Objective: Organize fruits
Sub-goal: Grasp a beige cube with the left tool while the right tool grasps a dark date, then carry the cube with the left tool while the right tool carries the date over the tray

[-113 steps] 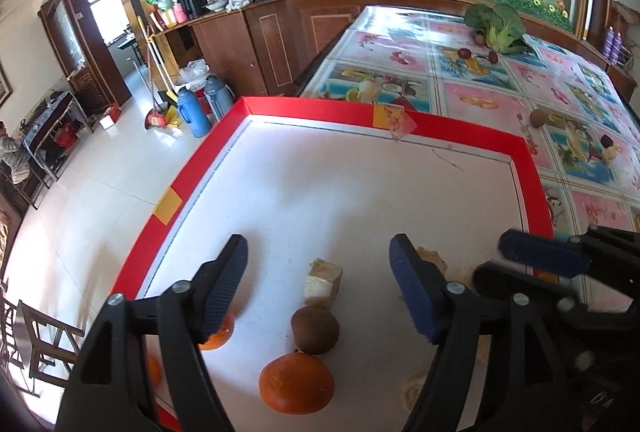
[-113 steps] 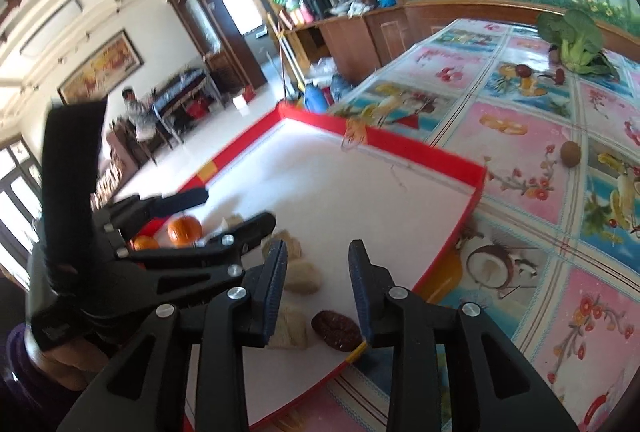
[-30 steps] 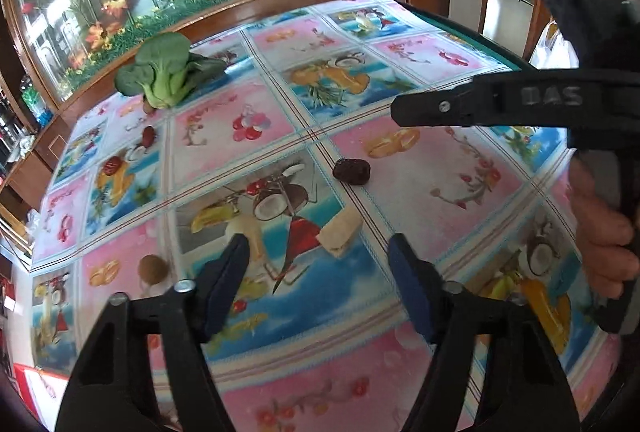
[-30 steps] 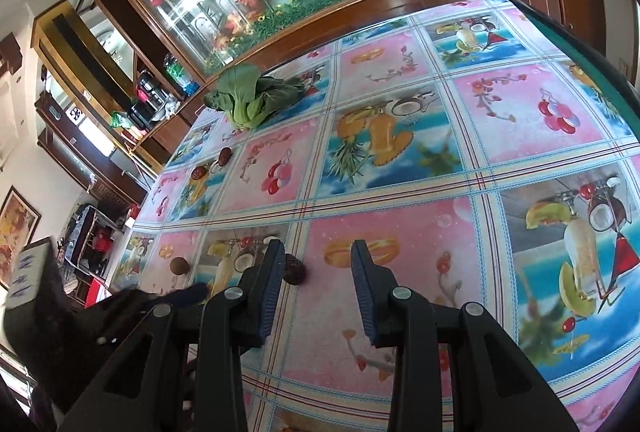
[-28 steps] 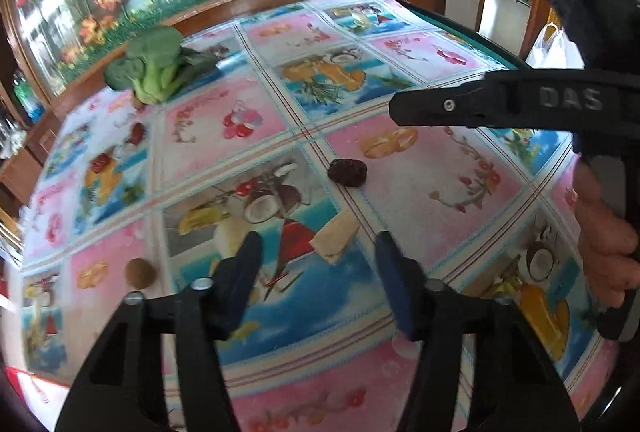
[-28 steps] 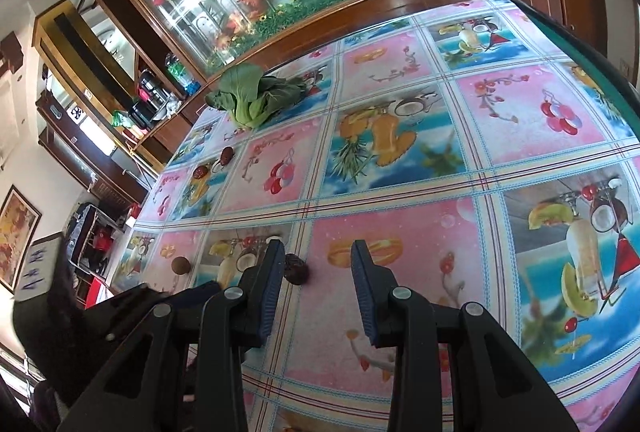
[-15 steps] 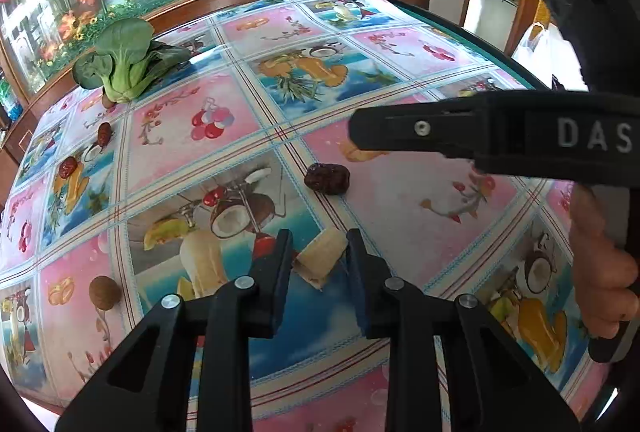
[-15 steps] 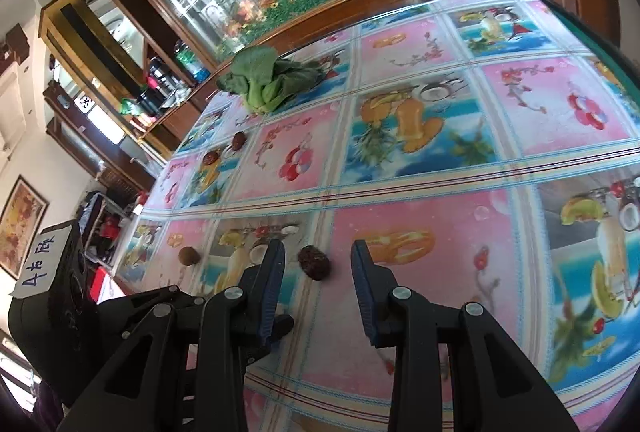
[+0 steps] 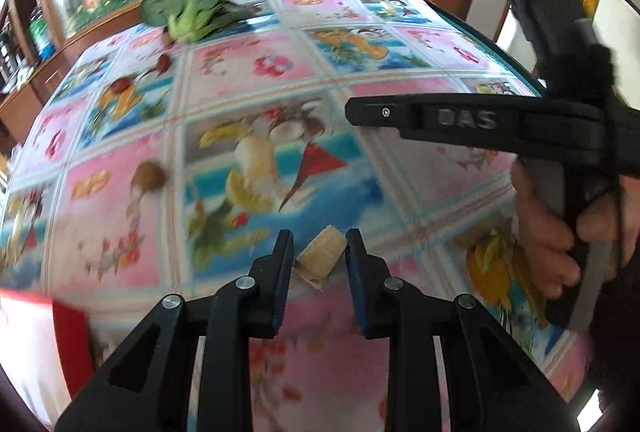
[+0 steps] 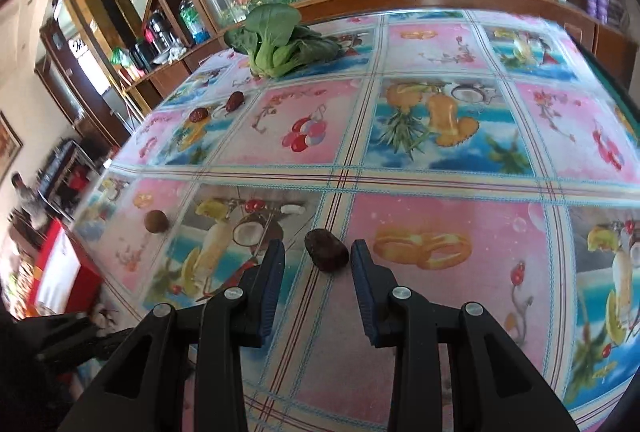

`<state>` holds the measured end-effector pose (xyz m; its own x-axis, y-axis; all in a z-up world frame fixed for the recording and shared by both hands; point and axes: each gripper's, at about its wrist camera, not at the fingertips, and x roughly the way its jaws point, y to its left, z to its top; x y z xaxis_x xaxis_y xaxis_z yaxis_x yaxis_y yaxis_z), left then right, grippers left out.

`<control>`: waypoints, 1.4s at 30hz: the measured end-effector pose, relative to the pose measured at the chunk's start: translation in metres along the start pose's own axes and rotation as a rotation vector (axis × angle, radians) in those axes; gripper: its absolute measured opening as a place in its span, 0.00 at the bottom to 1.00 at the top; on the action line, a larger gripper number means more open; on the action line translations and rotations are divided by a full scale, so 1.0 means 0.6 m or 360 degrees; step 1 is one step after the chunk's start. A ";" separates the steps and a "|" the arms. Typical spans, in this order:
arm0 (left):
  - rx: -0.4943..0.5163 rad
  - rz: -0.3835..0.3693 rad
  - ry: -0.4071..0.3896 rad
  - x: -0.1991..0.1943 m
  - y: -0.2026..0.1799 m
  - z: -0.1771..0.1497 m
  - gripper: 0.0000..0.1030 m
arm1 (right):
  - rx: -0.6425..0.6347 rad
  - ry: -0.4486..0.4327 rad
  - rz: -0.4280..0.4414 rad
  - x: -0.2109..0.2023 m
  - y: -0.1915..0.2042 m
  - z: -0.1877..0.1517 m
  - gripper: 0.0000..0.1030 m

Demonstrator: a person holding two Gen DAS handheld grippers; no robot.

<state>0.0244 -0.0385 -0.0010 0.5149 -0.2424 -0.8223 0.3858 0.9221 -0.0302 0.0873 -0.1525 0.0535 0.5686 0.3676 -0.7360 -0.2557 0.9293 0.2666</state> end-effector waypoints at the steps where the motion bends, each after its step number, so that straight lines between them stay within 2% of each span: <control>1: -0.0013 0.0018 0.0001 -0.003 0.002 -0.005 0.27 | -0.0021 0.0002 -0.0018 0.001 0.003 0.000 0.33; 3: -0.0048 0.0029 0.0006 -0.010 0.007 -0.013 0.27 | -0.0071 0.0000 -0.0068 0.002 0.009 -0.002 0.31; 5: -0.0075 0.0022 0.0009 -0.013 0.012 -0.017 0.27 | -0.0130 0.0000 -0.0145 0.005 0.016 -0.002 0.21; 13: -0.0146 0.0018 -0.0010 -0.018 0.020 -0.026 0.28 | -0.0235 0.0013 -0.0224 0.004 0.025 -0.005 0.19; 18: -0.0190 0.0027 -0.0014 -0.020 0.022 -0.029 0.28 | -0.0184 -0.0041 -0.0147 -0.015 0.028 -0.004 0.19; 22: -0.0242 0.0106 -0.0030 -0.027 0.029 -0.032 0.28 | -0.0163 -0.0147 -0.0085 -0.040 0.041 -0.005 0.19; 35: -0.0265 0.0365 -0.0296 -0.132 0.041 -0.040 0.28 | -0.0104 -0.0333 0.0040 -0.088 0.080 -0.019 0.19; 39: -0.0277 0.0407 -0.0364 -0.162 0.050 -0.044 0.28 | -0.0040 -0.0344 0.0134 -0.095 0.100 -0.023 0.19; 42: -0.0290 0.0444 -0.0417 -0.184 0.058 -0.051 0.28 | -0.0119 -0.0396 0.0147 -0.102 0.133 -0.032 0.19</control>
<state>-0.0423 0.0298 0.0716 0.7666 -0.0228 -0.6418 0.0744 0.9958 0.0535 0.0171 -0.1013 0.1076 0.7125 0.4569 -0.5326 -0.3673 0.8895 0.2718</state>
